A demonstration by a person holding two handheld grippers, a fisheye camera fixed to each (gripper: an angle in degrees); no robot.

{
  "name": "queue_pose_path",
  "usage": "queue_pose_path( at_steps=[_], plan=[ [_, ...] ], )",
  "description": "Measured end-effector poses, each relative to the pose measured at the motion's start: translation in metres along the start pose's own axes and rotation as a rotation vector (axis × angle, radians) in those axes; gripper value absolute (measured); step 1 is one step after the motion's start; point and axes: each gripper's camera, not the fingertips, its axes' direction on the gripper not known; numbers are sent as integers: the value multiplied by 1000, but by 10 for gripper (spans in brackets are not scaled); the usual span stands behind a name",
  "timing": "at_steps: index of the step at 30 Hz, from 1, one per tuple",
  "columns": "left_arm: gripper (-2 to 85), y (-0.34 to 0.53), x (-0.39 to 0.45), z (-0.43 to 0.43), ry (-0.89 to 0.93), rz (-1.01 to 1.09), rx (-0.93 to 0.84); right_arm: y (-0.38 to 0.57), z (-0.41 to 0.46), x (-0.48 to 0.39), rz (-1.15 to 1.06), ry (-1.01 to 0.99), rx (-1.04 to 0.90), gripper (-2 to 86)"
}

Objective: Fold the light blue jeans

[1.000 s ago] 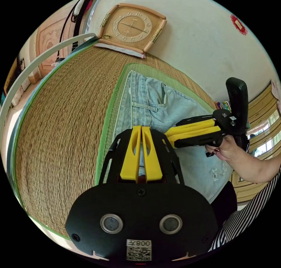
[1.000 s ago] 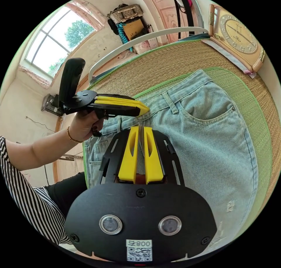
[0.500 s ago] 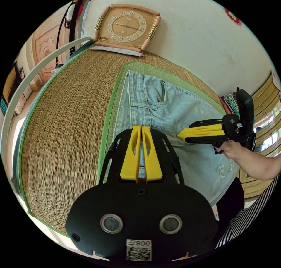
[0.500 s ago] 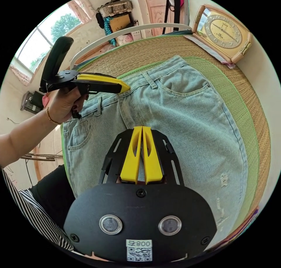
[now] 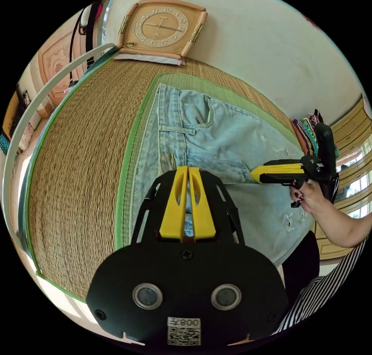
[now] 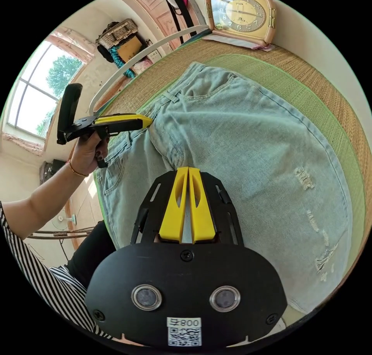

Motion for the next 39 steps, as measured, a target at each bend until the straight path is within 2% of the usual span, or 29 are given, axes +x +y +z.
queue_pose_path(
  at_steps=[4, 8, 10, 11, 14, 17, 22, 26, 32, 39],
  plan=[
    [1, -13, 8, -3, 8, -17, -13, -1, -17, 1, 8, -13, 7, 1],
    [1, -21, 29, 0, 4, 54, -5, 10, -43, 0, 30, -35, 104, 1],
    [1, -22, 31, 14, -3, 56, -45, 14, -38, 3, 51, -35, 69, 1],
    [1, -21, 30, 15, 11, 53, -3, 16, -36, 7, 71, -55, 52, 1],
    [1, -29, 25, 15, 73, -11, -16, 26, -61, 13, 99, -100, 139, 1],
    [1, -34, 35, 9, 47, -3, 0, 39, -89, 19, 116, -94, 212, 1],
    [1, -45, 48, 9, 47, 23, -9, 54, -76, 37, 177, -117, 116, 2],
    [5, -63, 59, 7, 101, 48, 24, 54, -80, 33, 189, -153, 138, 3],
    [38, -113, 79, 9, 198, 160, 61, 42, -114, 29, 138, -98, 238, 11],
    [68, -200, 93, 35, 95, 218, -31, -8, -143, 52, 81, 72, 215, 57]
  ],
)
